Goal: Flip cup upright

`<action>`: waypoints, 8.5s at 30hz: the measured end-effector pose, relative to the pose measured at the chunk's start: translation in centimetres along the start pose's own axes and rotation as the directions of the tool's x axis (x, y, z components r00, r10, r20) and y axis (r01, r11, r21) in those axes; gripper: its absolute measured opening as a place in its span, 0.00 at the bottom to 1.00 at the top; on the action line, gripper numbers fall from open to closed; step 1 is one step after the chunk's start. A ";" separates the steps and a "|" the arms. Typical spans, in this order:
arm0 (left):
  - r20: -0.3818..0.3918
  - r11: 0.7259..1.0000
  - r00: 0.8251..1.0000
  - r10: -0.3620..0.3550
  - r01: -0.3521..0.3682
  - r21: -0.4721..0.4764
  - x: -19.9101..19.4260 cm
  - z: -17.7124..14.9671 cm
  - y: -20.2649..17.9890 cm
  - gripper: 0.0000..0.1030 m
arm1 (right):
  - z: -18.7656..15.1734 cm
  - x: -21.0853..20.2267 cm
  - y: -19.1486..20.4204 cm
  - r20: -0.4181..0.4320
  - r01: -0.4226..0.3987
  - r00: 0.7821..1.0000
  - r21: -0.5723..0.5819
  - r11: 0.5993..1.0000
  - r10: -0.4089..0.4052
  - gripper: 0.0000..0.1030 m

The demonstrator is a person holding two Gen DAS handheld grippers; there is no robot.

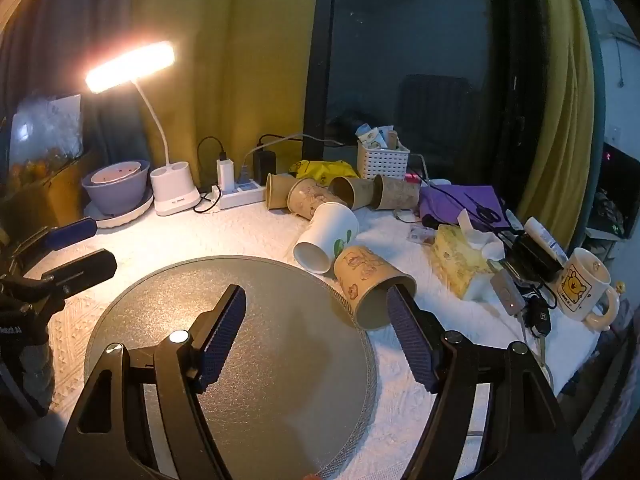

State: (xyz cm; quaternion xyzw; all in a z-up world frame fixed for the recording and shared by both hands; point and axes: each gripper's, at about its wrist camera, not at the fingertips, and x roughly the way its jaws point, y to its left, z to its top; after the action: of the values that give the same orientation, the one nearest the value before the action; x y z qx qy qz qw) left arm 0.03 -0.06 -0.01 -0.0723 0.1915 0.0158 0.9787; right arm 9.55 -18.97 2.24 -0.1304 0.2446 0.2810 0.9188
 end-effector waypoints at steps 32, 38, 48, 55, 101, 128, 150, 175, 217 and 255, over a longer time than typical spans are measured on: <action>0.002 1.000 1.000 -0.004 0.004 -0.006 0.1 0.1 0.4 0.92 | 0.0 -0.4 0.2 0.005 -0.009 1.000 0.014 1.000 0.009 0.73; 0.003 1.000 1.000 -0.004 0.004 -0.006 0.1 0.1 0.4 0.92 | 0.0 -0.4 0.2 0.006 -0.009 1.000 0.013 1.000 0.009 0.73; 0.006 1.000 1.000 -0.003 0.003 -0.005 0.0 0.4 0.4 0.92 | -0.1 -0.4 0.2 0.006 -0.008 1.000 0.013 1.000 0.008 0.73; 0.007 1.000 1.000 -0.003 0.003 -0.005 -0.1 0.3 0.4 0.92 | -0.1 -0.4 0.2 0.007 -0.007 1.000 0.012 1.000 0.007 0.73; 0.008 1.000 1.000 -0.001 0.001 -0.002 -0.1 0.3 0.3 0.92 | 0.1 -0.3 0.2 0.008 -0.005 1.000 0.008 1.000 0.005 0.73; -0.203 0.998 0.977 0.061 -0.060 0.009 9.9 4.4 -1.0 0.92 | 2.8 7.4 -6.8 -0.038 -0.041 0.998 0.086 0.995 0.044 0.73; -0.440 0.999 0.898 0.019 -0.029 -0.016 27.8 6.1 -4.0 0.91 | 3.8 15.6 -13.8 -0.080 -0.079 0.993 0.128 0.989 0.089 0.73; -0.456 0.995 0.887 -0.072 0.034 -0.090 26.1 5.6 -1.8 0.59 | 4.4 13.4 -11.4 -0.089 -0.049 0.994 0.115 0.992 0.060 0.73; 0.125 0.941 0.991 -0.046 0.001 0.338 0.6 -2.1 -4.8 0.59 | 2.3 -1.5 3.2 -0.072 -0.382 0.914 0.172 0.908 0.398 0.73; 0.092 0.930 0.987 -0.131 0.090 0.356 0.0 -2.8 -6.0 0.74 | 2.1 0.8 3.9 -0.081 -0.551 0.803 0.276 0.787 0.590 0.69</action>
State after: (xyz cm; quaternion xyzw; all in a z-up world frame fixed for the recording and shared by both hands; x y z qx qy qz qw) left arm -0.66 -6.41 -1.75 0.0937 0.1308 -0.0698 0.9845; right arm 8.67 -14.69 3.22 0.0388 0.3786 0.5031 0.7759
